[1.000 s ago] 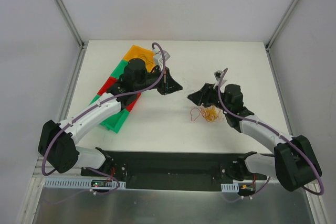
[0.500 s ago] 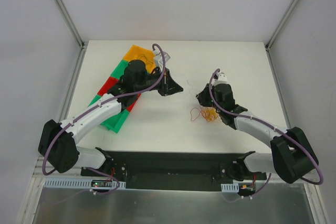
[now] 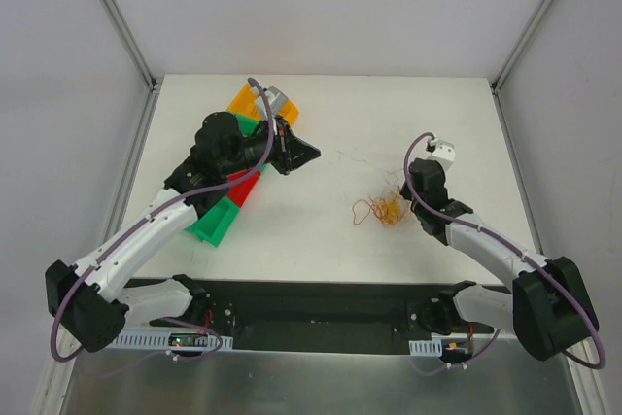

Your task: Untangle the cables

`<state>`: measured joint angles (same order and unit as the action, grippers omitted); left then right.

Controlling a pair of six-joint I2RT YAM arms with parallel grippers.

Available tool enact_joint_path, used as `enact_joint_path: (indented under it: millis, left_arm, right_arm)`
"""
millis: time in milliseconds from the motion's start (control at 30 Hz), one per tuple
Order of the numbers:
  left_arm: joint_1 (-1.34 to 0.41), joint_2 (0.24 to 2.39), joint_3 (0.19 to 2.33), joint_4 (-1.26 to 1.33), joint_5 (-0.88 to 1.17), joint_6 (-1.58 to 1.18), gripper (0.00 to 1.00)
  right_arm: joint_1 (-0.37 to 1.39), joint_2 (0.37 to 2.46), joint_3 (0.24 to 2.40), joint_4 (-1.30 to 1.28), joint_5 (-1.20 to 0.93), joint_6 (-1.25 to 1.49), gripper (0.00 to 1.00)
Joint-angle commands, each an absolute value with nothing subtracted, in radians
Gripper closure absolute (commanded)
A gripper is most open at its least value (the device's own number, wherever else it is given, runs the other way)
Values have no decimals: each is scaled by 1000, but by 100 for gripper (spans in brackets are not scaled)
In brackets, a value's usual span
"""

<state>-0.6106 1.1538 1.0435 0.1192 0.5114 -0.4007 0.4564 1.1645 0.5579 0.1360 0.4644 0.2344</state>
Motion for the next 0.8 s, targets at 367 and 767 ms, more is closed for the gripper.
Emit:
enact_joint_path:
  millis: [367, 767]
  left_arm:
    - [-529, 948, 1186, -135, 172, -239, 100]
    - [-362, 1135, 1341, -242, 74, -252, 100]
  right_arm:
    - [377, 1105, 523, 104, 442, 221, 53]
    - [377, 1012, 431, 284, 246, 163, 18]
